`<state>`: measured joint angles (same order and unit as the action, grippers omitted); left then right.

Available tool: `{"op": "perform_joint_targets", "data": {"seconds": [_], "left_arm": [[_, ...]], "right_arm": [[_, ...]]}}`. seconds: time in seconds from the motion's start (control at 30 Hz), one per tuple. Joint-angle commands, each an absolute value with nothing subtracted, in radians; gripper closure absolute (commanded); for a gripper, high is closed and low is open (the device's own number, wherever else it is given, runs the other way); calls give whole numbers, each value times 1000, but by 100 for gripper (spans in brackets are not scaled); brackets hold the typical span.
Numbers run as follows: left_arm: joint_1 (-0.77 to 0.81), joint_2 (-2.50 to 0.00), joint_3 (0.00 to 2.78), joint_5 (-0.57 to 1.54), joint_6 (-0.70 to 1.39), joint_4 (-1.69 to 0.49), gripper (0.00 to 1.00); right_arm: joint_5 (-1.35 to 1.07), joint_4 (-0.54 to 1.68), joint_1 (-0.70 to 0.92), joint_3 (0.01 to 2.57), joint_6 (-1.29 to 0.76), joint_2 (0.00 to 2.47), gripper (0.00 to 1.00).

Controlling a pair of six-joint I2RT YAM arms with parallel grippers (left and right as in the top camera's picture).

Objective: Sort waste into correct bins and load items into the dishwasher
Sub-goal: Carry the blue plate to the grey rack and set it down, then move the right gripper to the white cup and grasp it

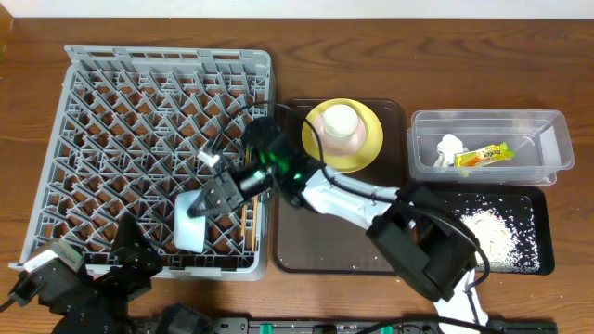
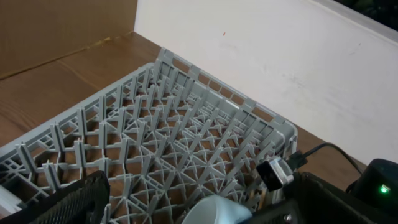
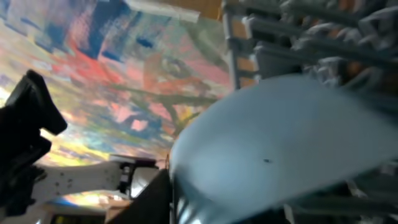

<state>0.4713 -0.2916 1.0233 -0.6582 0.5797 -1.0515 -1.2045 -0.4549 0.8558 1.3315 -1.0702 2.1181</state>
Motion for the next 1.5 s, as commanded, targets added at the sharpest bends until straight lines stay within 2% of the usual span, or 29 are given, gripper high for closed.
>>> {"op": "perform_joint_targets", "data": {"seconds": [0.0, 0.17, 0.23, 0.27, 0.3, 0.33, 0.67, 0.8, 0.97, 1.03, 1.2, 1.3, 1.47], "left_arm": [[466, -292, 1032, -674, 581, -1055, 4], [466, -292, 1032, -674, 581, -1055, 4], [466, -292, 1032, -674, 581, -1055, 4], [466, -292, 1032, -674, 581, -1055, 4], [466, -292, 1032, -674, 581, -1055, 4], [466, -292, 1032, -674, 581, -1055, 4], [466, -292, 1032, -674, 581, -1055, 4], [466, -291, 1032, -674, 581, -1055, 4], [466, -291, 1032, -674, 581, -1055, 4], [466, -292, 1032, -674, 581, -1055, 4], [466, -292, 1032, -674, 581, -1055, 4], [466, -292, 1032, -674, 581, -1055, 4], [466, -292, 1032, -674, 581, -1055, 4]], "right_arm": [[-1205, -452, 822, 1319, -1069, 2139, 61], [-1249, -453, 770, 1319, -1069, 2138, 43], [-1275, -458, 746, 1319, -1069, 2138, 29], [-1285, -464, 737, 1319, -1074, 2138, 15], [-1292, -473, 727, 1319, -1085, 2137, 6], [-1294, -488, 717, 1319, -1097, 2137, 1], [-1291, -896, 620, 1364, -1414, 2137, 1], [-1251, -891, 566, 1451, -1468, 2137, 1], [-1040, -851, 505, 1546, -1438, 2137, 1], [-873, -772, 474, 1586, -1300, 2137, 1], [-633, -348, 447, 1663, -984, 2137, 1], [-478, 73, 447, 1801, -666, 2136, 1], [-253, 579, 452, 2059, -337, 2136, 1]]}}
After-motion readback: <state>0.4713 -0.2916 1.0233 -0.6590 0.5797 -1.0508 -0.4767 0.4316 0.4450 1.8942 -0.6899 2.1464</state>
